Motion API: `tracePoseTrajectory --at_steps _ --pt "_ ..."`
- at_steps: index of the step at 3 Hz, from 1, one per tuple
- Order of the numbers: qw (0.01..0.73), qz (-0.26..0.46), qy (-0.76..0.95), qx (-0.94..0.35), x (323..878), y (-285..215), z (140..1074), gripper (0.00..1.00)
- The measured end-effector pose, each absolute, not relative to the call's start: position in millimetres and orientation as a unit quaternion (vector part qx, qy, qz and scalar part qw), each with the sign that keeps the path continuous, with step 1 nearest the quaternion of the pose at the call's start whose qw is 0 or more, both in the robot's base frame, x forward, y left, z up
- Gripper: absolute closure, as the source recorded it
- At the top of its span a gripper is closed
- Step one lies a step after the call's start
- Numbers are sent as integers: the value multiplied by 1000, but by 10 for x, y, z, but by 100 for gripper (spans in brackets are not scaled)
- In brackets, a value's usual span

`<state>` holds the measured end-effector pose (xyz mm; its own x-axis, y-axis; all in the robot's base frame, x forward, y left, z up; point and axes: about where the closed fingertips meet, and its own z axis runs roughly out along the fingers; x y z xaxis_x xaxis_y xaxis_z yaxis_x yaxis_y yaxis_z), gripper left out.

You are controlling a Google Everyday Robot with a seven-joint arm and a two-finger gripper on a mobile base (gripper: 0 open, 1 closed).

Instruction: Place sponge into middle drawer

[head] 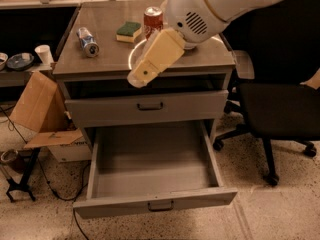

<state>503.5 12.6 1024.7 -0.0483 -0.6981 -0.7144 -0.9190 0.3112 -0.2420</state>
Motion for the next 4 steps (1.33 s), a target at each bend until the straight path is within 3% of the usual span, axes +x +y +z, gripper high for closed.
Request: tracePoseTrajectory --at_steps 4 --pt "427 165 637 -620 6863 1209 9964 0"
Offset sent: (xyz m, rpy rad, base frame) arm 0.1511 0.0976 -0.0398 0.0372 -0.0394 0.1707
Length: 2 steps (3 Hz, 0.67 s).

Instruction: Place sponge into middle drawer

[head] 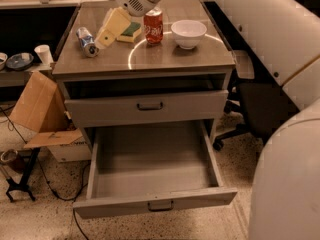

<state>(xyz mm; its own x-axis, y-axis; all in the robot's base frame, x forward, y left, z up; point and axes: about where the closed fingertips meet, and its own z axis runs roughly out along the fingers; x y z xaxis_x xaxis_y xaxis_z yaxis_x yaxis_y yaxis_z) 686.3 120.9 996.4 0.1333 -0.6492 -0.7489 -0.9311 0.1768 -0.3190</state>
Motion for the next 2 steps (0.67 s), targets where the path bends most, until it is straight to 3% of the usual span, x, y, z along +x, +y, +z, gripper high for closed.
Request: tracePoseTrajectory --at_steps 2 --pt "444 174 620 -624 6921 1307 9974 0"
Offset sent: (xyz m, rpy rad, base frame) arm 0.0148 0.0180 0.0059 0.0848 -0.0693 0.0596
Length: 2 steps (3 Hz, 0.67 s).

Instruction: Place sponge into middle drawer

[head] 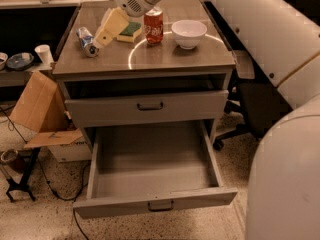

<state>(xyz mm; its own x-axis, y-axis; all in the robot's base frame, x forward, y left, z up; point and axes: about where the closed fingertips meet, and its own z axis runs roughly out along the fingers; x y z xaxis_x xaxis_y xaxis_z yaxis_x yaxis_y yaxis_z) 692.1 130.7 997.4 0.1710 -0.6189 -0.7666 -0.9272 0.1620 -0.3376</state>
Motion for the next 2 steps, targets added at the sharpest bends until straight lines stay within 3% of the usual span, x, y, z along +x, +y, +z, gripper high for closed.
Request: tracePoseTrajectory --at_steps 2 --pt "457 144 575 -663 7356 1513 9799 0"
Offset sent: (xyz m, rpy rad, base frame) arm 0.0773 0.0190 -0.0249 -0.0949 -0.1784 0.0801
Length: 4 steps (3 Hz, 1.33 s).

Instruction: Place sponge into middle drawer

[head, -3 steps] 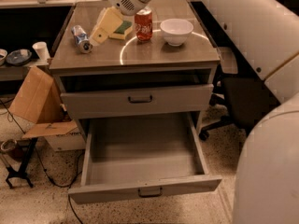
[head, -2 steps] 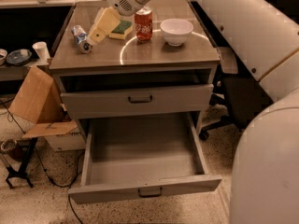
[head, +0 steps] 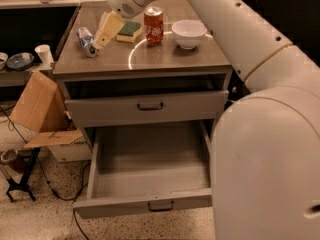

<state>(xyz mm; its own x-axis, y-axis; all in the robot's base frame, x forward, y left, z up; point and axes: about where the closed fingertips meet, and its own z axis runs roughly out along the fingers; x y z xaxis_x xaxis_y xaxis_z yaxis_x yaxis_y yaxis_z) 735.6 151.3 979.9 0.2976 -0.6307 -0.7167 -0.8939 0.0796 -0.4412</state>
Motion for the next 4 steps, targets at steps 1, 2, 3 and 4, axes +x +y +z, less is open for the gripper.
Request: tracePoseTrajectory --at_steps 1,2,3,4 --pt "457 105 579 -668 7537 1461 9752 0" --pt "446 53 580 -680 7645 1395 9769 0" --pt "444 2 561 -699 7690 1404 9877 0" --pt "445 -54 521 -726 7704 1504 9993 0"
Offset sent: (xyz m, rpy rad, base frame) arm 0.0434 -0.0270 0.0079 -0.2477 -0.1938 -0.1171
